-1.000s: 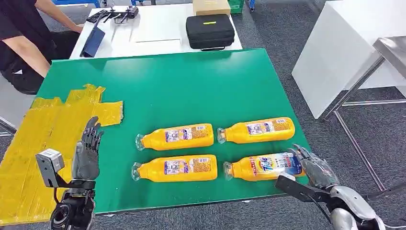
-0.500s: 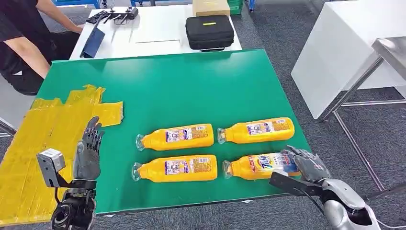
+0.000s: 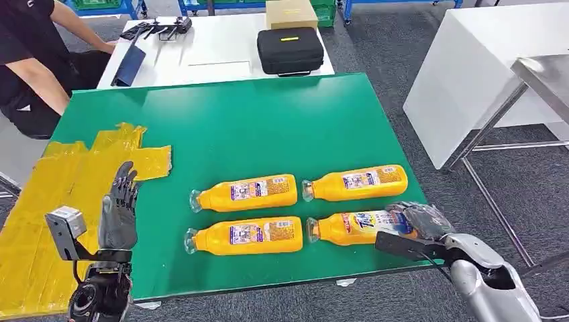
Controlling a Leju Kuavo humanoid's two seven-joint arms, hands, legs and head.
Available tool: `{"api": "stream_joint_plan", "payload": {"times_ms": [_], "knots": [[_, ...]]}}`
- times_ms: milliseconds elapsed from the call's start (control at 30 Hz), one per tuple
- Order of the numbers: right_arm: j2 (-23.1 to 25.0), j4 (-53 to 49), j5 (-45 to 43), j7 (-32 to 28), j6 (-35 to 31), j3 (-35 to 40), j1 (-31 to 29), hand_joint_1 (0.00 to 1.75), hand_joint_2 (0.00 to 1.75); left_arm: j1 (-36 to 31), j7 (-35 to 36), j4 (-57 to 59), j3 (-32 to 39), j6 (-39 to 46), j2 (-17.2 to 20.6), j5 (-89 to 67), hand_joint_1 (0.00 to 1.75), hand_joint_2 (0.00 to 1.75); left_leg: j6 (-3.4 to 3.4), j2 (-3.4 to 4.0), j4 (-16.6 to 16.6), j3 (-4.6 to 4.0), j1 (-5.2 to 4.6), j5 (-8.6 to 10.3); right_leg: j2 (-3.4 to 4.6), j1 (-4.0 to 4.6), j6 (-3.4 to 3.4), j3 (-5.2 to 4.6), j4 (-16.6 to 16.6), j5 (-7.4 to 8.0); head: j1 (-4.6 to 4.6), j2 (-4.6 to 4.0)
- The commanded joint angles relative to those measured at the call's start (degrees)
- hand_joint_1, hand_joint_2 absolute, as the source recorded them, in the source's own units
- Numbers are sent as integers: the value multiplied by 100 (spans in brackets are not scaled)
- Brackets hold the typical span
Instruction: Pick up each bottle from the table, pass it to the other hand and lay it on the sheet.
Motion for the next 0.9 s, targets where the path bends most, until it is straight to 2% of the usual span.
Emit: {"api": "stream_joint_plan", "payload": {"times_ms": [33,267,300,467,800,833,867,900], "knots": [[32,1209,137,135,280,717,-137,0,175,-354,13,456,-89,40,82,54,0,0,-3,-19,-8,6,15,8,-25,16,-4,22,-28,8,-2,0],[63,1514,232,156,355,945,-398,0,175,-417,25,477,-64,59,97,79,0,0,1,-17,-17,17,10,11,-22,12,-6,46,-43,9,-7,0],[63,1514,232,156,355,945,-398,0,175,-417,25,477,-64,59,97,79,0,0,1,-2,-17,8,17,6,-8,19,-7,38,-50,15,-11,0],[63,1514,232,156,355,945,-398,0,175,-417,25,477,-64,59,97,79,0,0,3,-28,-19,14,15,6,-36,18,-7,46,-49,6,-9,0],[20,1460,186,188,473,964,-299,0,175,-487,36,523,-85,58,113,87,0,0,7,-26,-16,12,17,-1,-32,21,-2,47,-52,5,-11,0],[38,1399,143,180,445,923,-227,98,175,-499,38,534,-86,59,125,88,0,0,9,-20,-8,19,14,-7,-24,17,2,51,-42,-1,-11,0],[54,1276,84,180,410,854,-114,175,175,-485,38,532,-88,63,143,91,0,0,7,-28,-13,17,15,-4,-34,18,0,52,-47,0,-11,0],[34,1102,25,194,361,779,35,175,175,-426,37,520,-83,69,171,100,0,0,5,-35,-18,16,17,-1,-42,21,-2,53,-53,1,-11,0]]}}
